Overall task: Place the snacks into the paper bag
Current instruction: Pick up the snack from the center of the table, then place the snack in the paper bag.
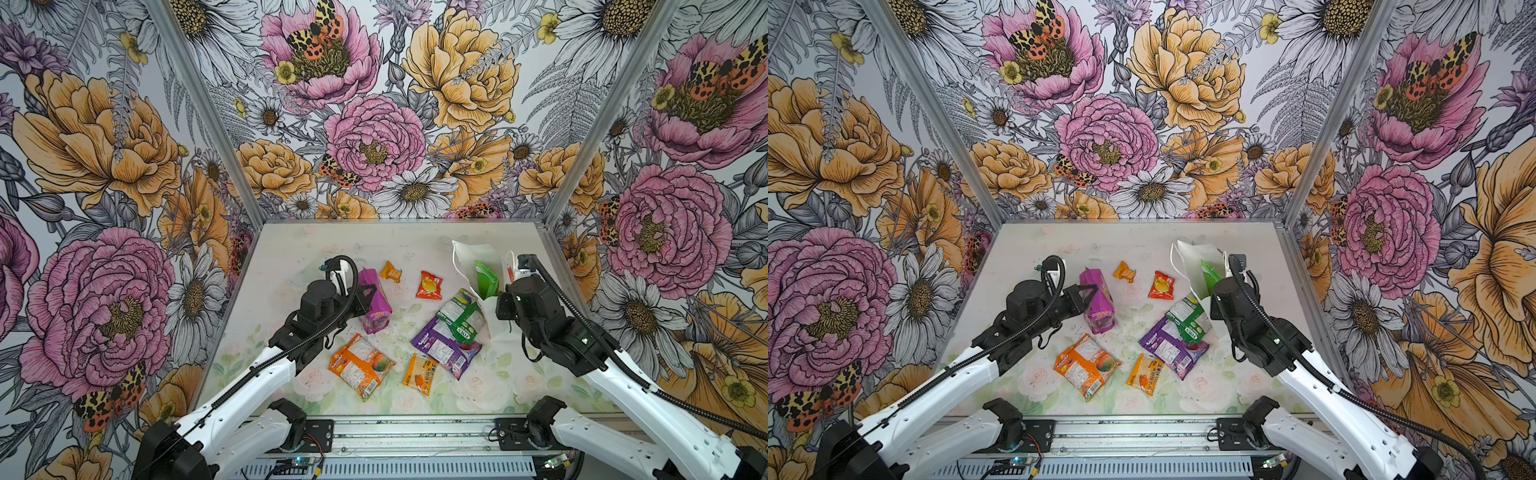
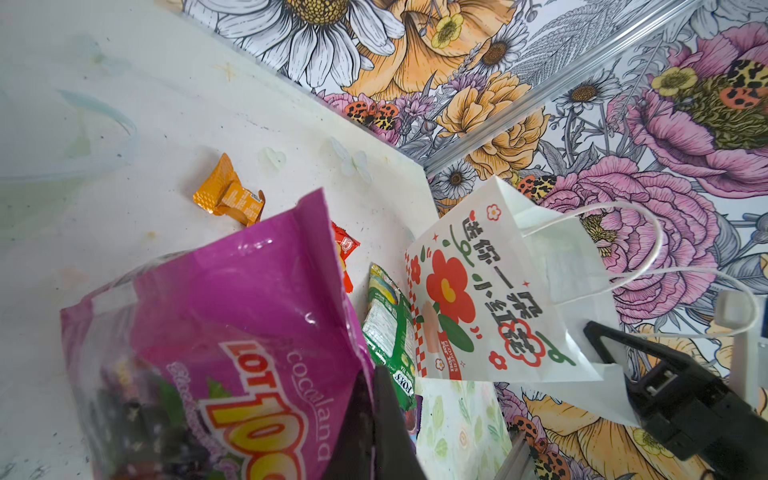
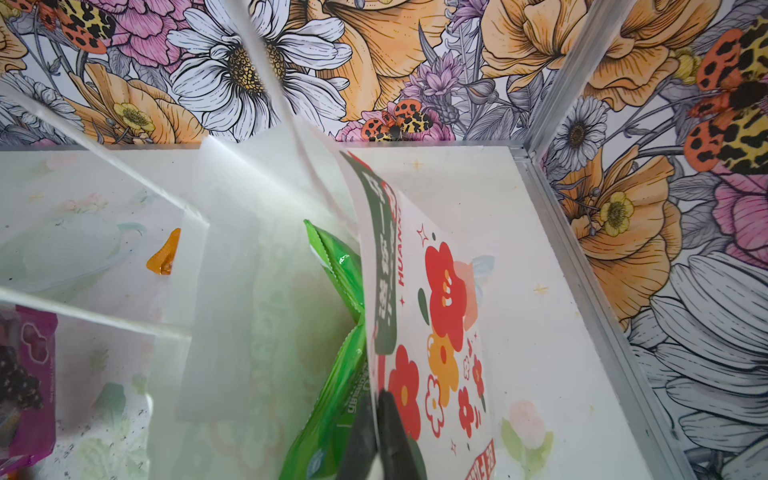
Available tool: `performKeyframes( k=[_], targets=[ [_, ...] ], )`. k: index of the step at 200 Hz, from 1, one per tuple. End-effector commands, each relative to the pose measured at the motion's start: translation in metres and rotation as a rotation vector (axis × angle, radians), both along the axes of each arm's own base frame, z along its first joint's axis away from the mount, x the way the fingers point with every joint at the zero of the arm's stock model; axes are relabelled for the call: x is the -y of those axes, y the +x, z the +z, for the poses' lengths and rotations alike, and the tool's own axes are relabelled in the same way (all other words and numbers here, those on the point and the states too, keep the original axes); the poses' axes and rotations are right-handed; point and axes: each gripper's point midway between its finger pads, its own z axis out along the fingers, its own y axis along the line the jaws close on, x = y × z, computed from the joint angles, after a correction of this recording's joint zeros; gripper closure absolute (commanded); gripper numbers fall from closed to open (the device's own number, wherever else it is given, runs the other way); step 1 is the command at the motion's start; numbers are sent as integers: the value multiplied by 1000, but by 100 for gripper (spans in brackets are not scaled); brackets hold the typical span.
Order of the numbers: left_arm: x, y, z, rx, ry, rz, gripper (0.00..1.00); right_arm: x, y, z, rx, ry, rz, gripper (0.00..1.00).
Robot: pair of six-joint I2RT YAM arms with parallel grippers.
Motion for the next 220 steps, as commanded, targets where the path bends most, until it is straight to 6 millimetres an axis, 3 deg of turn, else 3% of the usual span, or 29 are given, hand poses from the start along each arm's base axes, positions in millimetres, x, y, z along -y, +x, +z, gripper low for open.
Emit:
performKeyframes(
  k=[1,53,93,131,170,220],
  targets=[
    [-3,1,80,196,-54,8,100,-16,3,8,-5,25,65,100],
    [-6,-8,168,316,-65,-7,100,-31,9,22,0,32,104,100],
    [5,-11,214,376,-100,-43,100,-40,13,28,-9,43,134,100],
    [30,-18,238,400,-132,-102,100,-46,18,27,-21,47,139,100],
    [69,-22,260,433,-156,-190,100,-45,19,25,-25,49,120,100],
    [117,-21,257,415,-211,-269,100,-35,12,33,17,78,94,100]
  ],
)
